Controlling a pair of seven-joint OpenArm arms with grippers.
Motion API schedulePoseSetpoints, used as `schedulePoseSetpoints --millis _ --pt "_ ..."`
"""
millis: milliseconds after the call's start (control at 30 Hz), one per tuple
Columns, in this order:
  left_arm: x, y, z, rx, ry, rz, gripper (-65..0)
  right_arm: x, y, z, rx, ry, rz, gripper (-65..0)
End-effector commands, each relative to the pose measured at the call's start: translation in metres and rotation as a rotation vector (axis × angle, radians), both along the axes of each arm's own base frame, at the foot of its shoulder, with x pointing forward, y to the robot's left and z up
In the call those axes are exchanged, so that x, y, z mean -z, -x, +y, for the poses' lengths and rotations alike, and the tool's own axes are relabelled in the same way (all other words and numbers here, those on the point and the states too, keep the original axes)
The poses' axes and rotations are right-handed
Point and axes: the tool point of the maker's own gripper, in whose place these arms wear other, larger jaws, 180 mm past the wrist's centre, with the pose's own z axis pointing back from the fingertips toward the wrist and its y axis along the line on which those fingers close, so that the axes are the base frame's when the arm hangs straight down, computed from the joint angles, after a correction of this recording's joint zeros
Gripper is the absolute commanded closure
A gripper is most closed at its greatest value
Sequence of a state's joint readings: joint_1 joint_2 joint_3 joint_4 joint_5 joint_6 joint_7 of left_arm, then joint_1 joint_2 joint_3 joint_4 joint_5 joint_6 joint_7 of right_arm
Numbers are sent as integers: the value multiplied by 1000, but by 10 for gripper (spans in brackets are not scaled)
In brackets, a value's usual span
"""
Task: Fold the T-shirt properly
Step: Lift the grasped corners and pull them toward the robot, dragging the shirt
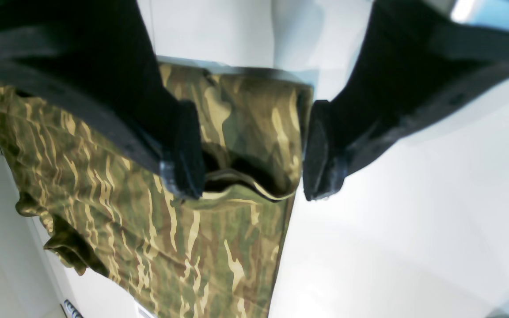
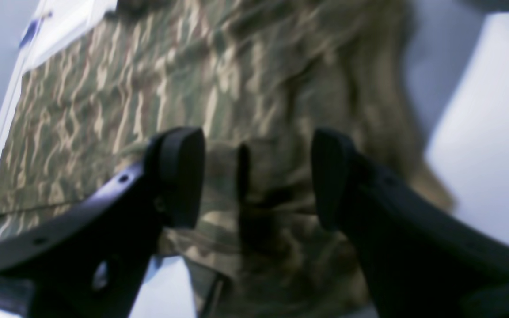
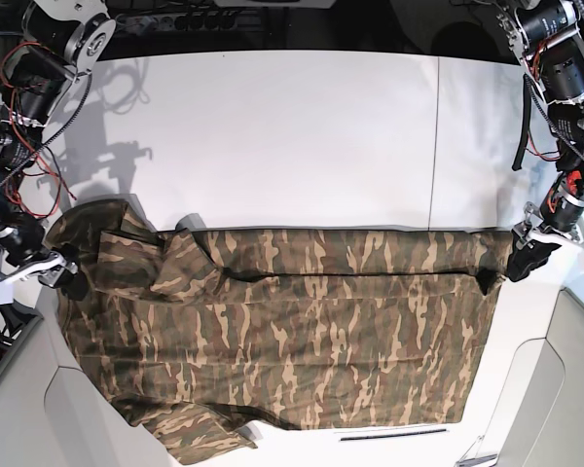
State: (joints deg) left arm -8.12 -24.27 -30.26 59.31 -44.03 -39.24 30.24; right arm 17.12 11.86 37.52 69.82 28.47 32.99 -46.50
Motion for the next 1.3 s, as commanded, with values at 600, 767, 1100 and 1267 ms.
schedulePoseSetpoints --millis 600,767,1100,1267 --pt "-2 7 11 -3 -68 -10 -477 28 52 -38 106 -5 59 -382" --pt "10 7 -2 35 -92 26 -477 45 54 -20 81 -39 94 -382" --pt "29 1 -27 92 -149 53 -474 76 54 3 70 -100 131 -382" --pt "30 -1 -34 93 -136 42 -418 72 48 20 48 -141 103 -321"
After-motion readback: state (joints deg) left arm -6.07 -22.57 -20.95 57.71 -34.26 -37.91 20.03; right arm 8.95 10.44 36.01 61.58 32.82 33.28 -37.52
